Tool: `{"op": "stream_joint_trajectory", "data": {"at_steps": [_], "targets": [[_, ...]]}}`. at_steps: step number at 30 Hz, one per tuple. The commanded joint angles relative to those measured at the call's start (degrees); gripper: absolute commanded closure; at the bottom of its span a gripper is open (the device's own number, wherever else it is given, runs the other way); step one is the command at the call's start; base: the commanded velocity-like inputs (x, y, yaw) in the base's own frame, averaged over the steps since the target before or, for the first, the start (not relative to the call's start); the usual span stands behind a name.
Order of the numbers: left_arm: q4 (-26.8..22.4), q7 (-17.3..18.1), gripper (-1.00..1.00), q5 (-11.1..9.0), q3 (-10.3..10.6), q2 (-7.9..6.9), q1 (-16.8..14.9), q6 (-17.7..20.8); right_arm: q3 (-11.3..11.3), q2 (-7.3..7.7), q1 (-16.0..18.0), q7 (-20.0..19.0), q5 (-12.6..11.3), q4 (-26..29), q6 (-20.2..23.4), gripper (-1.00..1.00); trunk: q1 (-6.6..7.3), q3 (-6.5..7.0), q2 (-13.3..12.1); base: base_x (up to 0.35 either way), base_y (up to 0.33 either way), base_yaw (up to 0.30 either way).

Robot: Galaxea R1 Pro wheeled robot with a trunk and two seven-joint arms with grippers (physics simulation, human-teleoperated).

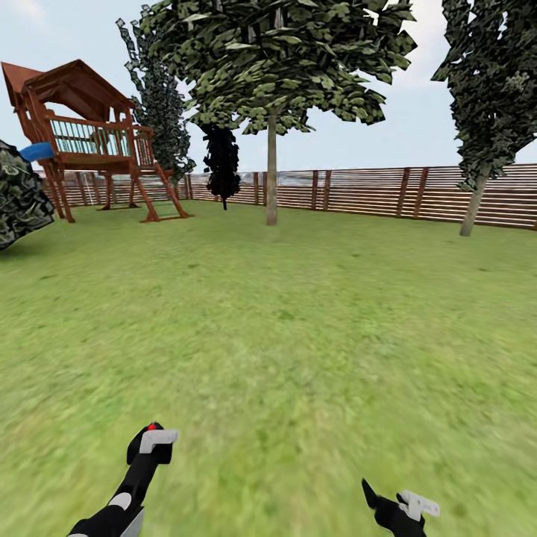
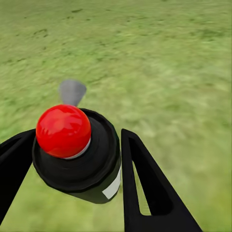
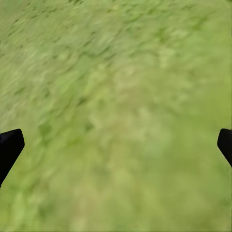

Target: In the garden, pick up the pesticide atomizer on the floor and spray pesticide onto both trees until each tree trunk is fully covered.

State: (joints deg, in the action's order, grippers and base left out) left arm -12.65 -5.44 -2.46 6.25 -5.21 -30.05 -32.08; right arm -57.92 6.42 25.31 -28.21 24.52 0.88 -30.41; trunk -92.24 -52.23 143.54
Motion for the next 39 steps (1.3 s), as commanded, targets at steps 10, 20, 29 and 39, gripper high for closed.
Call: {"op": "stream_joint_trajectory", "data": {"at_steps": [10, 20, 29, 39], "targets": [[0.0, 0.0, 1.0, 0.0, 0.1, 0.03, 0.0, 0.0, 0.0, 0.0, 0.0, 0.0, 0.0, 0.0, 0.0, -1.0, 0.0, 0.0, 0.0, 0.329, 0.0, 0.0], [0.0, 0.0, 1.0, 0.0, 0.1, 0.03, 0.0, 0.0, 0.0, 0.0, 0.0, 0.0, 0.0, 0.0, 0.0, -1.0, 0.0, 0.0, 0.0, 0.329, 0.0, 0.0], [0.0, 0.0, 1.0, 0.0, 0.1, 0.03, 0.0, 0.0, 0.0, 0.0, 0.0, 0.1, 0.0, 0.0, 0.0, -1.0, 0.0, 0.0, 0.0, 0.329, 0.0, 0.0], [0.0, 0.0, 1.0, 0.0, 0.1, 0.03, 0.0, 0.0, 0.0, 0.0, 0.0, 0.1, 0.0, 0.0, 0.0, -1.0, 0.0, 0.0, 0.0, 0.329, 0.0, 0.0]]}}
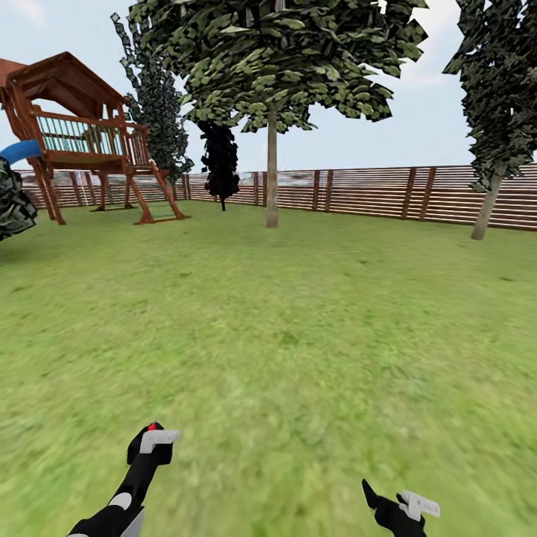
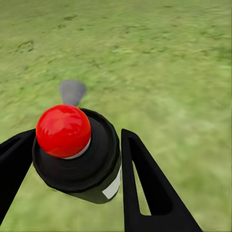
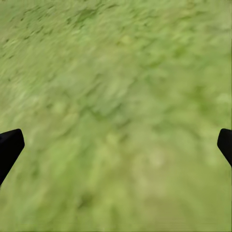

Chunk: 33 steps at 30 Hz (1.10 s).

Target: In the garden, pick up the pesticide atomizer on the floor and spray pesticide onto both trees until each tree trunk is fully covered.

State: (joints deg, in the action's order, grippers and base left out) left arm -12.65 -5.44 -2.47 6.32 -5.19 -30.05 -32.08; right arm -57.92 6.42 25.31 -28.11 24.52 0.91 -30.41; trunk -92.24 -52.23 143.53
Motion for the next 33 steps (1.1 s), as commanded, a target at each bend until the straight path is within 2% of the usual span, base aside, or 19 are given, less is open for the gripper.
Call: {"op": "stream_joint_trajectory", "data": {"at_steps": [1, 33], "targets": [[0.0, 0.0, 1.0, 0.0, 0.0, 0.0, 0.0, 0.0, 0.0, 0.0, 0.0, 0.0, 0.0, 0.0, 0.0, -1.0, 0.0, 0.0, 0.0, 0.329, 0.0, 0.0], [-0.2, -0.5, 1.0, 0.3, -0.1, -0.04, 0.0, 0.0, -0.1, 0.17, 0.0, -0.1, 0.0, 0.1, 0.0, -1.0, 0.0, 0.0, 0.0, 0.329, 0.0, 0.0]]}}
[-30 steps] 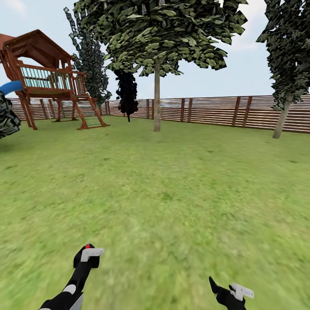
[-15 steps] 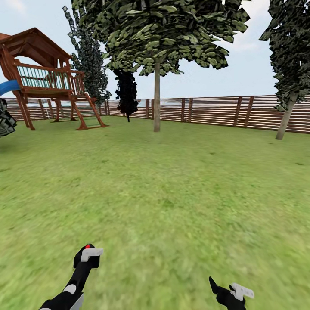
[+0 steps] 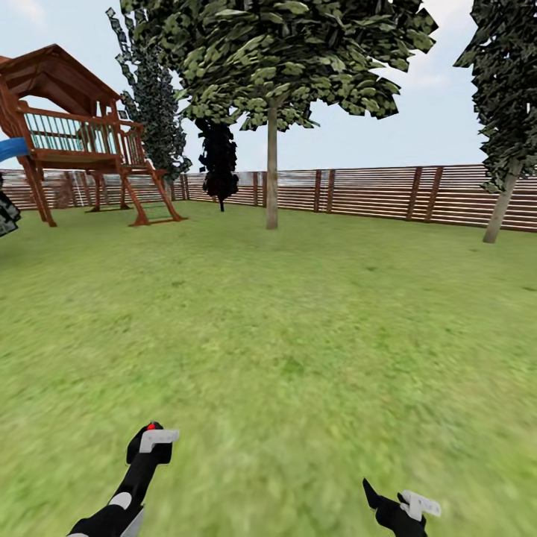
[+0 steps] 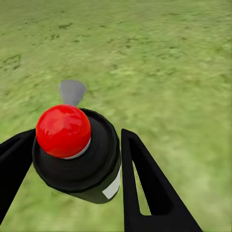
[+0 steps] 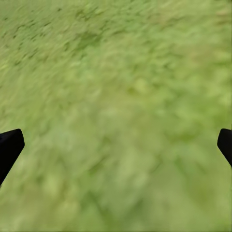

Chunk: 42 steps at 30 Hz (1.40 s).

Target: In the garden, pick up the pesticide atomizer on the floor and spray pesticide onto both trees until each tree trunk is fully covered.

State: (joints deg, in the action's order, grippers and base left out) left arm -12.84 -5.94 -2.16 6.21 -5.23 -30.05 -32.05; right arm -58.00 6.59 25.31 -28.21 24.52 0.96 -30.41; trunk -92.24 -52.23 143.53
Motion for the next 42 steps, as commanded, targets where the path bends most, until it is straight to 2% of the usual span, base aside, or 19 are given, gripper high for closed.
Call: {"op": "stream_joint_trajectory", "data": {"at_steps": [1, 13, 17, 20, 42], "targets": [[-0.2, 0.0, 1.0, 0.0, 0.0, 0.06, 0.0, 0.0, 0.0, 0.0, 0.0, 0.0, 0.0, 0.0, 0.0, -1.0, 0.0, 0.0, 0.0, 0.329, 0.0, 0.0], [0.8, 0.0, 1.0, -0.3, 0.0, 0.02, 0.0, 0.1, 0.1, -0.77, 0.0, -0.2, 0.1, -0.1, -0.2, -1.0, 0.0, 0.0, 0.0, 0.329, 0.0, 0.0], [-0.9, -0.1, 1.0, 0.0, 0.0, 1.55, 0.0, 0.1, 0.1, -0.24, 0.0, -0.3, 0.2, -0.1, -0.2, -1.0, 0.0, 0.0, 0.0, 0.329, 0.0, 0.0], [-1.2, -0.1, 1.0, 0.0, -0.1, 1.83, 0.0, 0.0, 0.1, -0.13, 0.0, -0.2, 0.1, 0.1, -0.2, -1.0, 0.0, 0.0, 0.0, 0.329, 0.0, 0.0], [-0.9, 0.0, 1.0, -0.3, 0.0, 1.89, 0.0, 0.0, 0.1, -0.52, 0.0, 0.0, 0.0, 0.0, -0.1, -1.0, 0.0, 0.0, 0.0, 0.329, 0.0, 0.0]]}}
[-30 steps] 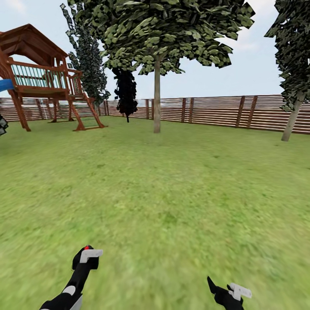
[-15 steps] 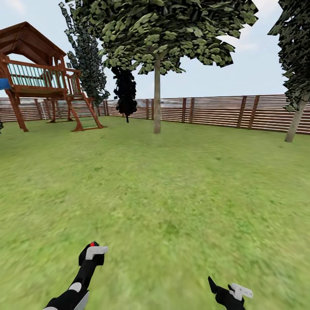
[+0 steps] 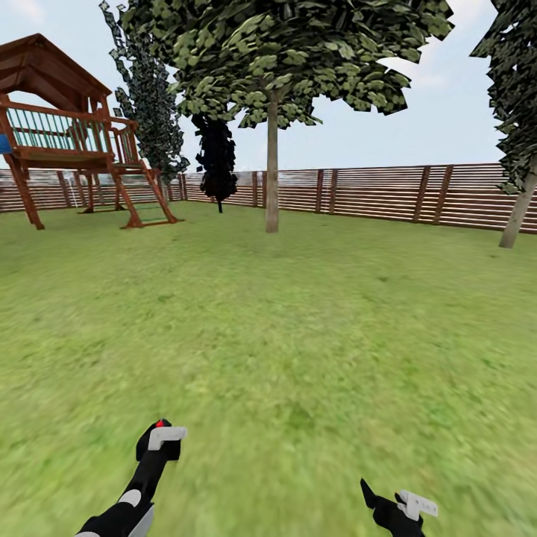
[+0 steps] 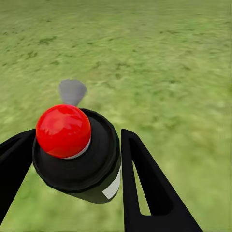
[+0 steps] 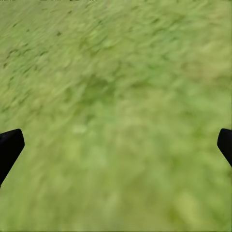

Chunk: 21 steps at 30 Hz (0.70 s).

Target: In the garden, pick up the pesticide atomizer on the floor and spray pesticide onto both trees until each tree trunk is fully covered.

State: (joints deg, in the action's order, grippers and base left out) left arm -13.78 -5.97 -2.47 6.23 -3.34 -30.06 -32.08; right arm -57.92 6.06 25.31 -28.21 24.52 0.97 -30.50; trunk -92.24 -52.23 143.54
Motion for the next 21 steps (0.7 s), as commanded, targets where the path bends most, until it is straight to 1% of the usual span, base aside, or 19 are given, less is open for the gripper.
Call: {"op": "stream_joint_trajectory", "data": {"at_steps": [1, 21], "targets": [[0.0, 0.0, 1.0, 0.0, 0.0, 0.0, 0.0, 0.0, 0.0, 0.0, 0.0, 0.0, 0.0, 0.0, 0.0, -1.0, 0.0, 0.0, 0.0, 0.329, 0.0, 0.0], [0.1, 0.0, 1.0, 0.0, 0.0, 0.0, 0.0, 0.0, 0.0, 0.0, 0.0, 0.0, 0.0, 0.0, 0.0, -1.0, 0.0, 0.0, 0.0, 0.329, 0.0, 0.0]]}}
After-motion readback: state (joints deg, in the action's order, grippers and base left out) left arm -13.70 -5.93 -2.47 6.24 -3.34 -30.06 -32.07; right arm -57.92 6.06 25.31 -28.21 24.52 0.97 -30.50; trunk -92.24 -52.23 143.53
